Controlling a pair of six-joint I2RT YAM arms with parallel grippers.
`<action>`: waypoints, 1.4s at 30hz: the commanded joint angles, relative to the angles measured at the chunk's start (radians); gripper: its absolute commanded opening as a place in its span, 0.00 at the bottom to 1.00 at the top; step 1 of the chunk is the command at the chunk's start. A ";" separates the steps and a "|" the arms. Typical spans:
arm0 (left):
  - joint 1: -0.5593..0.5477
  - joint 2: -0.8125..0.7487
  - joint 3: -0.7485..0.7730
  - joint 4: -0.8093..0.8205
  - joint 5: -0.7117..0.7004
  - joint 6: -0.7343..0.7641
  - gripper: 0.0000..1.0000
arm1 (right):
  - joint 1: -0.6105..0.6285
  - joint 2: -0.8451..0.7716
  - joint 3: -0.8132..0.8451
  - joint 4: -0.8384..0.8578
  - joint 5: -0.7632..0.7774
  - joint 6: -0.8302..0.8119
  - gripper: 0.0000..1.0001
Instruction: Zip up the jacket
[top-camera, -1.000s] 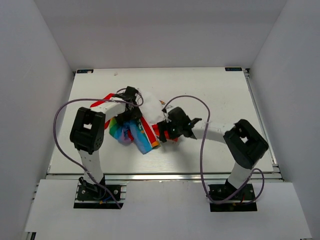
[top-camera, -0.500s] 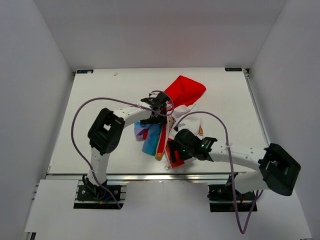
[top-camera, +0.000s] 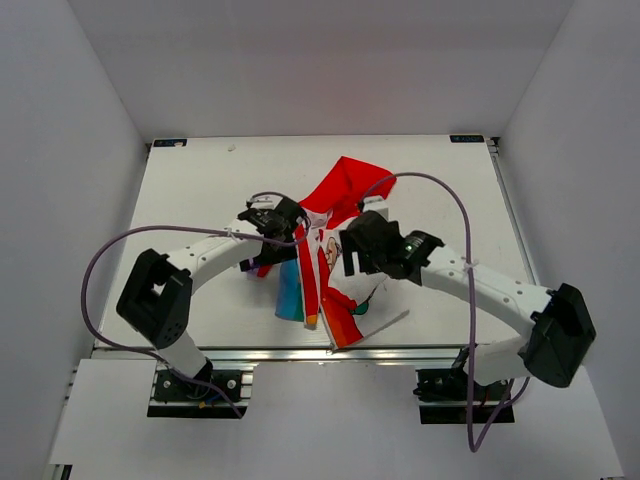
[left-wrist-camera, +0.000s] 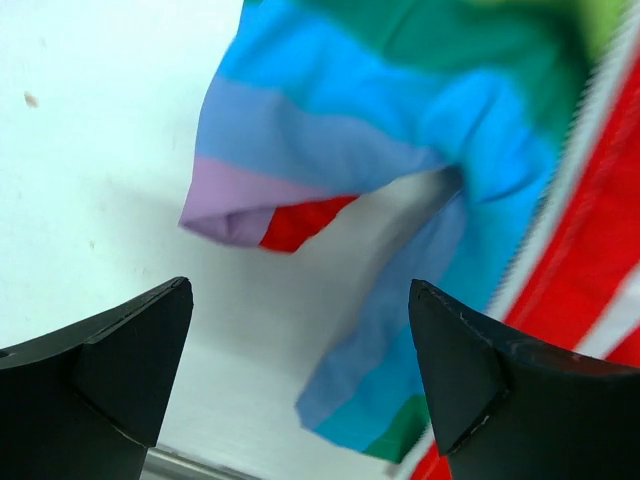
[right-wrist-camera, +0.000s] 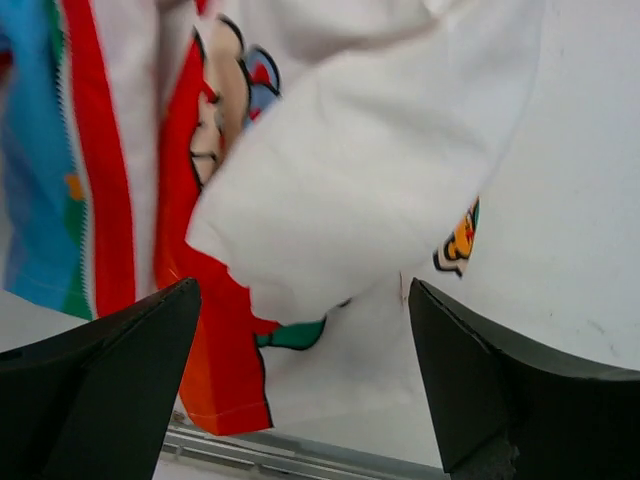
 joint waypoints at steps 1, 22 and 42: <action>-0.004 -0.096 -0.075 -0.012 0.045 -0.040 0.98 | 0.001 0.114 0.231 -0.020 0.032 -0.074 0.89; 0.007 -0.558 -0.428 -0.111 0.059 -0.160 0.98 | 0.009 1.038 1.226 -0.143 0.092 -0.163 0.55; 0.007 -0.526 -0.389 0.042 0.141 -0.024 0.98 | -0.213 0.342 0.214 0.617 -0.674 -0.052 0.12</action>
